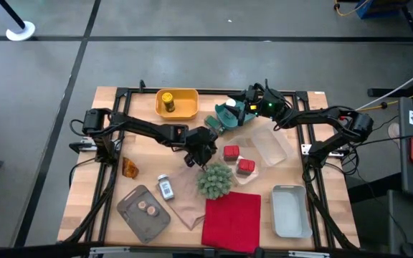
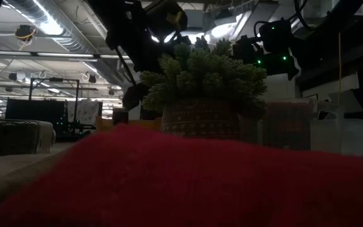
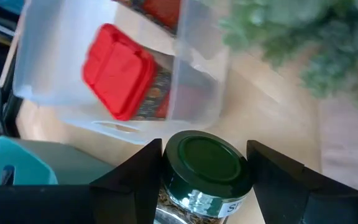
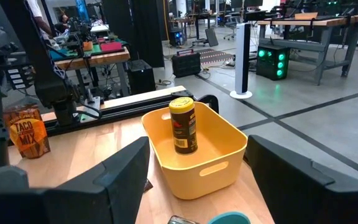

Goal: Sort spices by type
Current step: Put the bottom green seasoning bottle into the right transparent bin

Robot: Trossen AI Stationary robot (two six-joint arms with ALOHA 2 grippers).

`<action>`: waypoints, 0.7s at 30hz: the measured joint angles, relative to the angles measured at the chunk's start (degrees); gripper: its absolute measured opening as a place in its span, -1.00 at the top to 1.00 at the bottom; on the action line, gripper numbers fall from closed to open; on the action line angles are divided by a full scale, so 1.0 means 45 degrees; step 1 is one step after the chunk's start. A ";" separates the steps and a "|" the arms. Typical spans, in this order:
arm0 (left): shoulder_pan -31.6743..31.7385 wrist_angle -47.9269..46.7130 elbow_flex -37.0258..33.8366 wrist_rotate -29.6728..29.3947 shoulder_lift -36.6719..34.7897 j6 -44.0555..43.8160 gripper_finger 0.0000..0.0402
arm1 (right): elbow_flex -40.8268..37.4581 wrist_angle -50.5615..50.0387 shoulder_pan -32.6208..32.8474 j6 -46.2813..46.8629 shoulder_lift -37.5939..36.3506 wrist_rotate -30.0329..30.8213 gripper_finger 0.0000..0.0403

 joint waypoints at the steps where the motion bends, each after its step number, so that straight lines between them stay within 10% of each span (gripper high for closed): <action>1: 0.0003 0.0011 0.0061 0.0001 0.0000 -0.0206 0.03 | 0.0000 0.0000 0.0000 -0.0065 0.0000 0.0000 -0.34; 21: -0.0001 0.0038 0.1230 -0.1525 0.0000 -0.2650 0.03 | -0.0005 -0.0767 -0.0005 -0.1619 -0.1620 0.0005 -0.34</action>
